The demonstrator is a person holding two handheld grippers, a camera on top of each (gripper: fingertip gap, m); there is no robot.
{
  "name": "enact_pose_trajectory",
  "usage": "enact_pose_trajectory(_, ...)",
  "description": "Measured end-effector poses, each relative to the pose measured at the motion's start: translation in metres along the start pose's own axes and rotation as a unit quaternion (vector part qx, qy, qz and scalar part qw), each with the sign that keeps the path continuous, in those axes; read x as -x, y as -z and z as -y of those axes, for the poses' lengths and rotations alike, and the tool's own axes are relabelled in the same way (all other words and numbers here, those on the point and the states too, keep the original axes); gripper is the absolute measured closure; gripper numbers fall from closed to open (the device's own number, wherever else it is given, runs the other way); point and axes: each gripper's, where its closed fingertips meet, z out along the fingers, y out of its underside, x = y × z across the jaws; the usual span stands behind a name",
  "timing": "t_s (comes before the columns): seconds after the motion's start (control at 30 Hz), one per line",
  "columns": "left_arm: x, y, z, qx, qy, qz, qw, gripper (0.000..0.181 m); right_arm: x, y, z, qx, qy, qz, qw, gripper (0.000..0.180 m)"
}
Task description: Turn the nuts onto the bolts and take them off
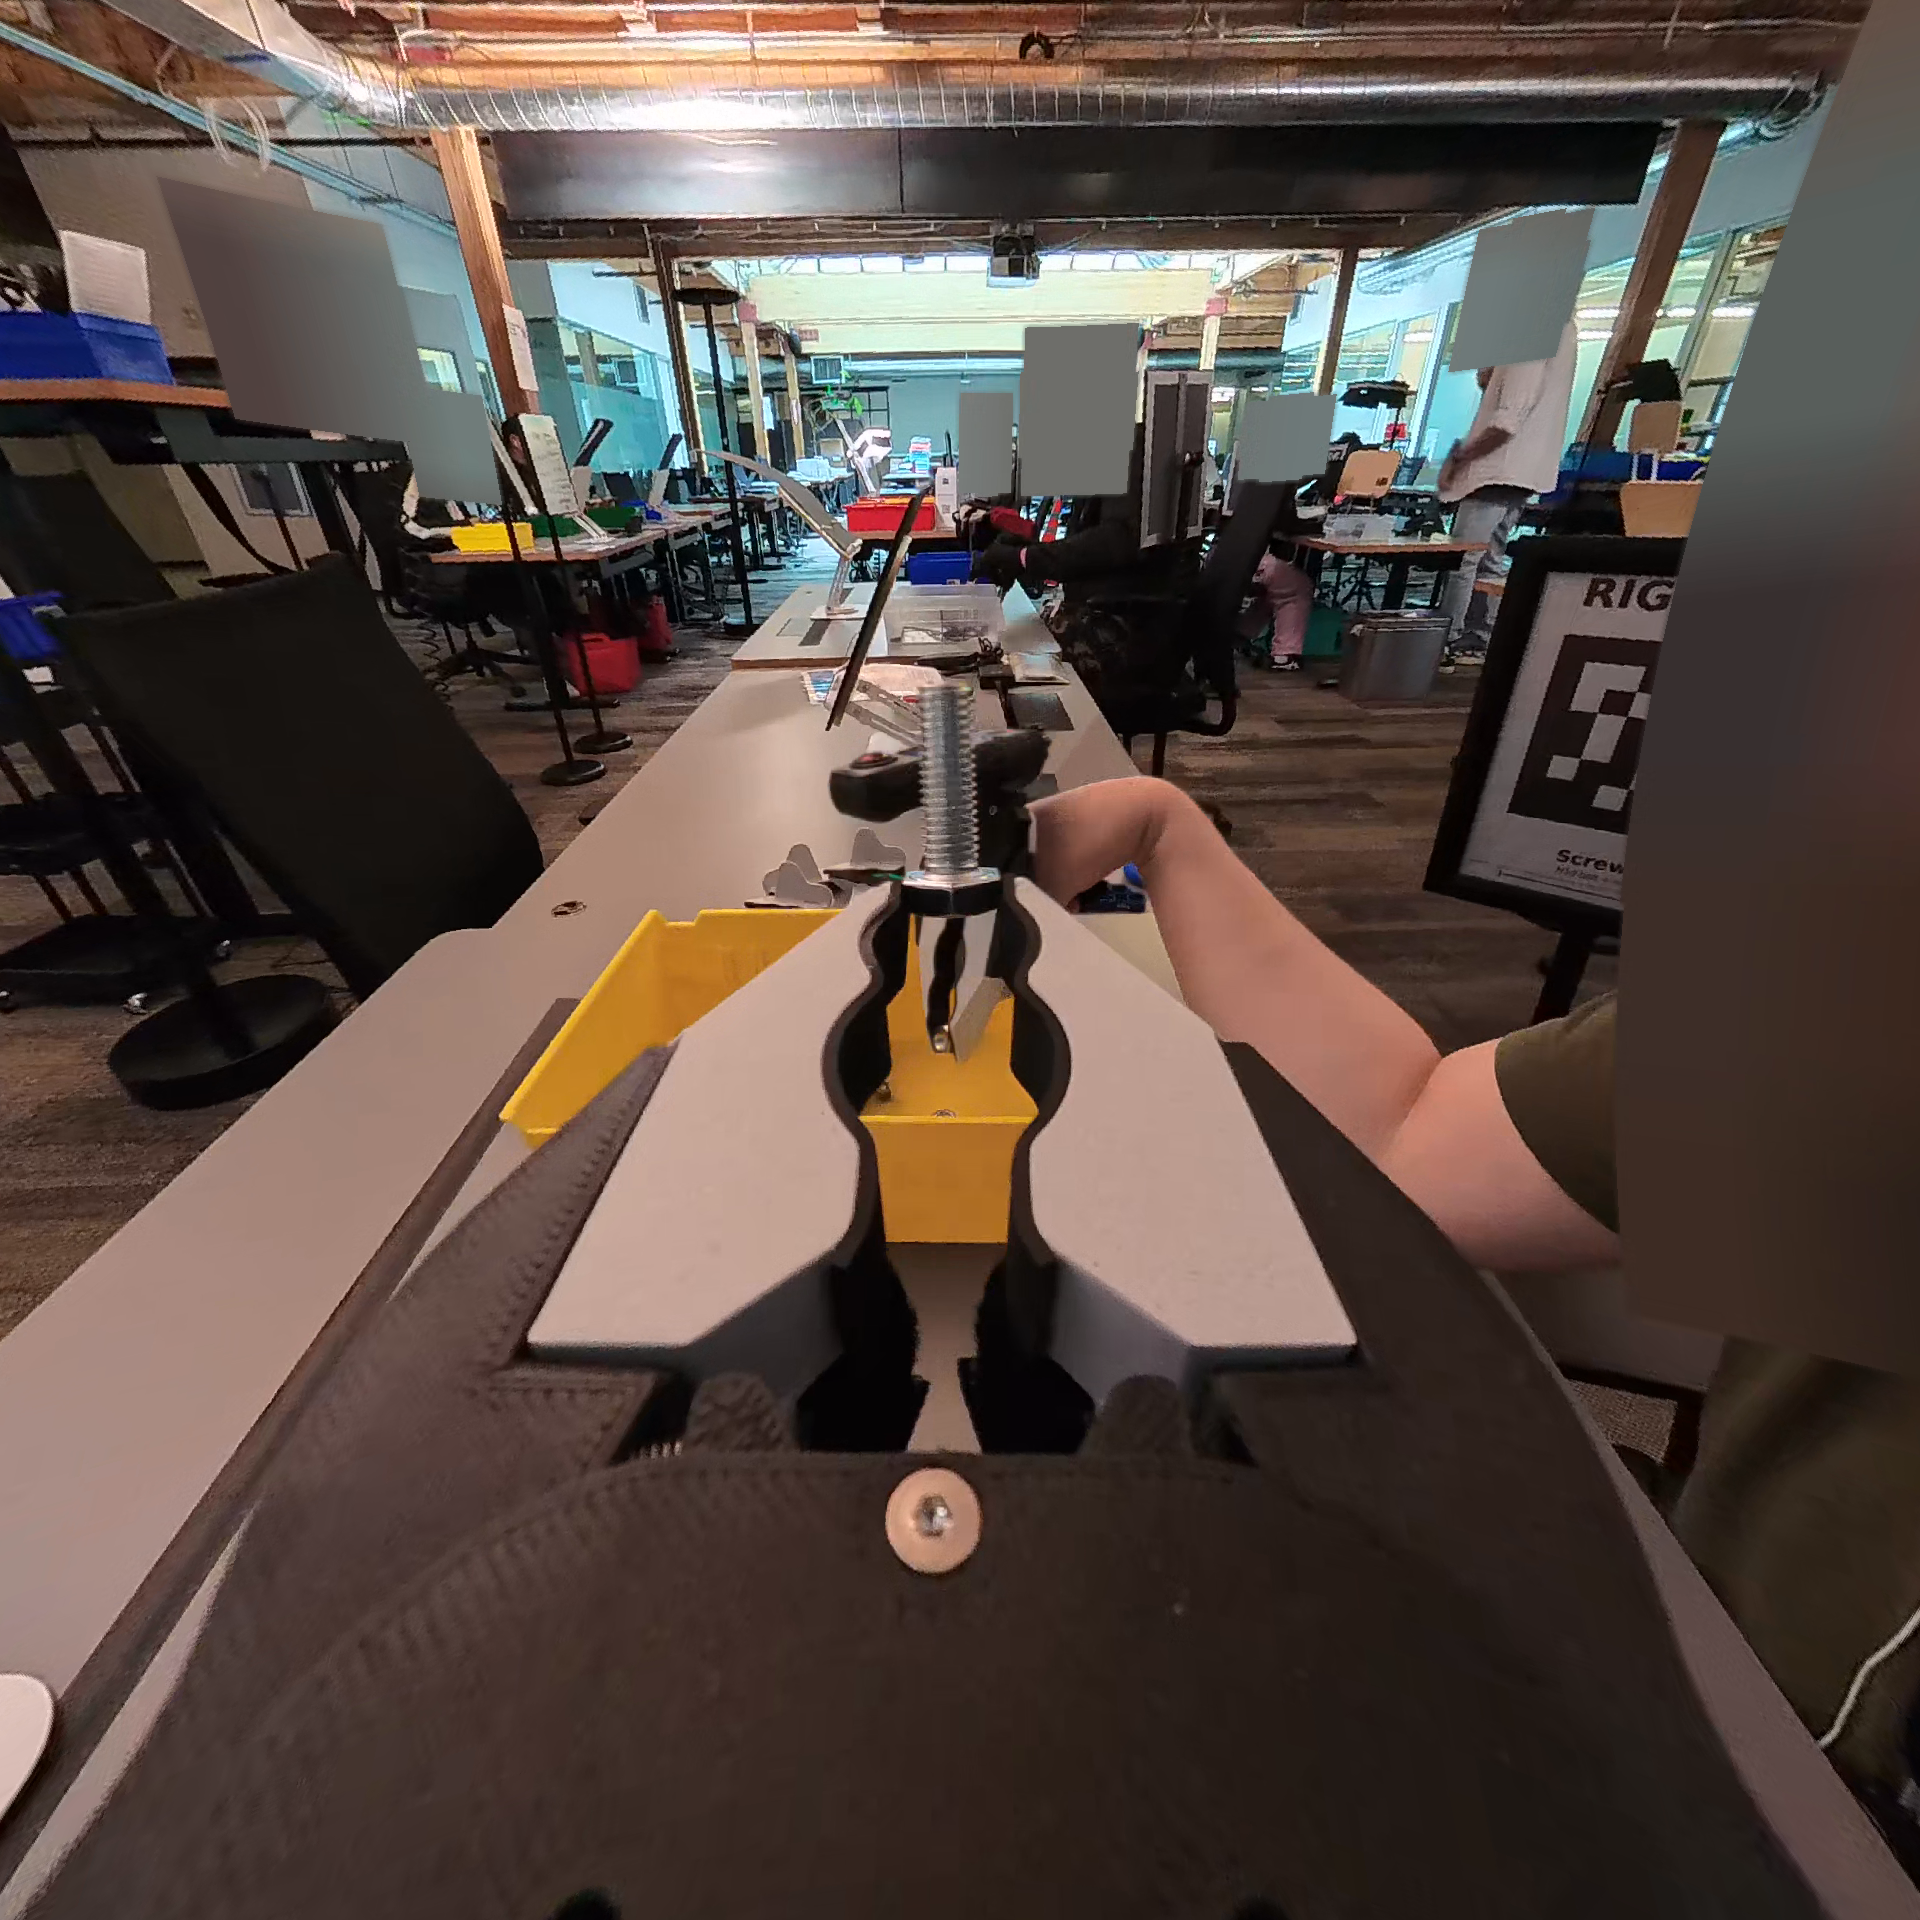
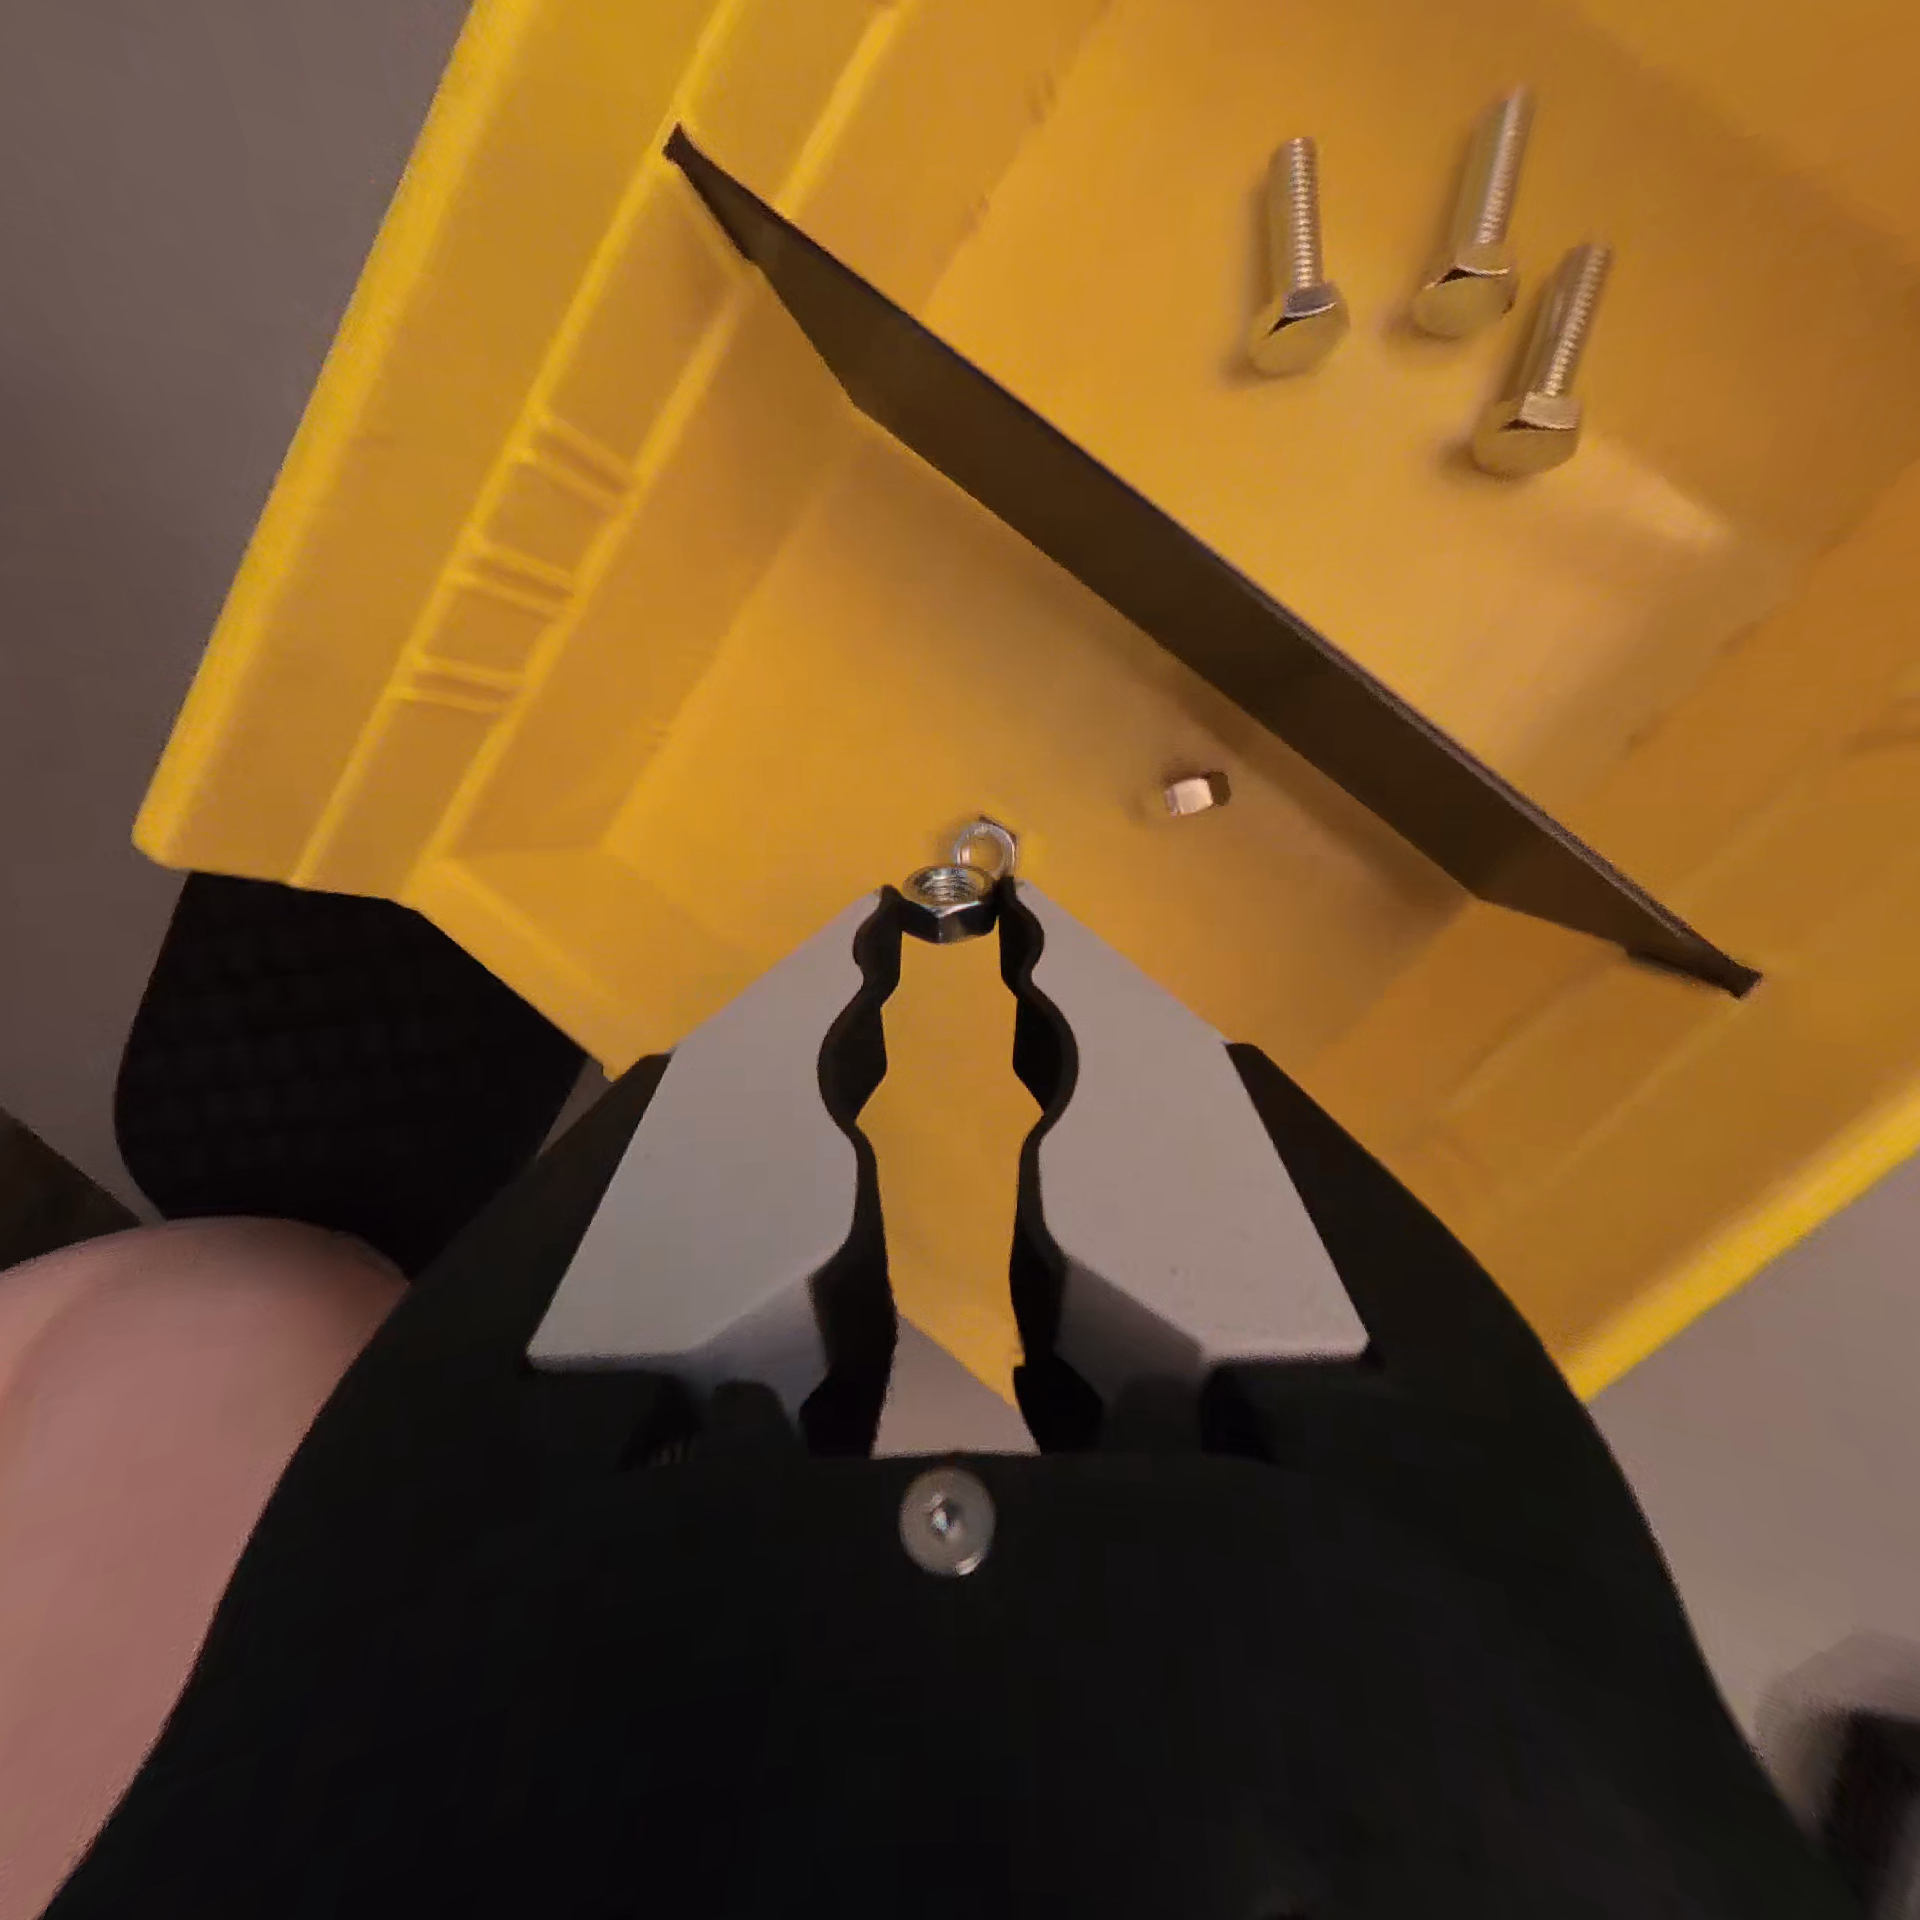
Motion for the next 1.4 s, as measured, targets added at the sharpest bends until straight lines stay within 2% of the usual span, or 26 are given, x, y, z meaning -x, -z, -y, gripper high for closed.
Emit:
enact_pose_trajectory(0.1,0.001,-0.002,-0.005,0.014,-0.004,0.003,1.0,0.165,-0.002,-0.003,0.006,-0.003,-0.012,0.002,1.0,0.147)
enact_pose_trajectory(0.2,0.008,-0.006,-0.014,0.031,-0.004,0.017,0.999,0.165,-0.002,0.008,0.021,-0.037,0.008,-0.016,0.999,0.144)
enact_pose_trajectory(0.3,0.013,-0.015,-0.03,0.065,0.001,0.024,0.998,0.165,0.014,0.038,0.068,-0.138,0.075,-0.045,0.987,0.139)
enact_pose_trajectory(0.37,0.016,-0.021,-0.04,0.084,0.0,0.029,0.996,0.165,0.047,0.067,0.114,-0.244,0.15,-0.044,0.957,0.135)
enact_pose_trajectory(0.47,0.016,-0.029,-0.047,0.093,-0.003,0.03,0.995,0.165,0.132,0.113,0.171,-0.401,0.251,0.058,0.879,0.137)
enact_pose_trajectory(0.57,0.014,-0.031,-0.045,0.083,0.01,0.023,0.996,0.165,0.199,0.139,0.19,-0.466,0.281,0.203,0.814,0.143)
enact_pose_trajectory(0.63,0.016,-0.029,-0.041,0.07,0.017,0.027,0.997,0.165,0.216,0.137,0.196,-0.464,0.282,0.25,0.802,0.143)
enact_pose_trajectory(0.7,0.013,-0.027,-0.038,0.061,0.028,0.014,0.998,0.165,0.217,0.13,0.207,-0.465,0.27,0.256,0.803,0.144)
enact_pose_trajectory(0.77,0.011,-0.027,-0.036,0.058,0.036,0.004,0.998,0.165,0.223,0.127,0.211,-0.464,0.262,0.282,0.798,0.151)
enact_pose_trajectory(0.83,0.011,-0.028,-0.036,0.053,0.039,0.001,0.998,0.165,0.231,0.129,0.208,-0.461,0.274,0.313,0.784,0.172)
enact_pose_trajectory(0.9,0.004,-0.029,-0.032,0.04,0.037,-0.021,0.998,0.165,0.234,0.134,0.202,-0.463,0.293,0.321,0.773,0.172)
enact_pose_trajectory(0.93,0.002,-0.028,-0.027,0.028,0.037,-0.026,0.999,0.16,0.231,0.136,0.2,-0.464,0.298,0.311,0.774,0.172)
enact_pose_trajectory(0.97,0.003,-0.027,-0.022,0.01,0.04,-0.021,0.999,0.148,0.224,0.138,0.199,-0.466,0.296,0.292,0.781,0.172)
enact_pose_trajectory(1.03,0.012,-0.021,-0.014,-0.014,0.046,0.005,0.999,0.133,0.195,0.138,0.197,-0.466,0.273,0.234,0.809,0.172)
enact_pose_trajectory(1.07,0.018,-0.018,-0.012,-0.018,0.049,0.022,0.998,0.131,0.167,0.131,0.198,-0.456,0.242,0.174,0.839,0.172)
enact_pose_trajectory(1.13,0.029,-0.011,-0.013,-0.014,0.057,0.045,0.997,0.132,0.08,0.101,0.192,-0.39,0.151,0.002,0.908,0.172)
enact_pose_trajectory(1.2,0.037,-0.007,-0.019,0.004,0.066,0.065,0.996,0.132,-0.004,0.063,0.164,-0.264,0.047,-0.133,0.954,0.172)
enact_pose_trajectory(1.23,0.039,-0.006,-0.023,0.017,0.067,0.072,0.995,0.132,-0.029,0.044,0.147,-0.195,0.013,-0.163,0.967,0.171)
enact_pose_trajectory(1.3,0.042,-0.006,-0.031,0.043,0.069,0.08,0.993,0.131,-0.051,0.015,0.127,-0.099,-0.012,-0.173,0.98,0.171)
enact_pose_trajectory(1.4,0.043,-0.008,-0.045,0.084,0.073,0.087,0.99,0.131,-0.063,-0.015,0.122,-0.041,-0.026,-0.164,0.985,0.171)
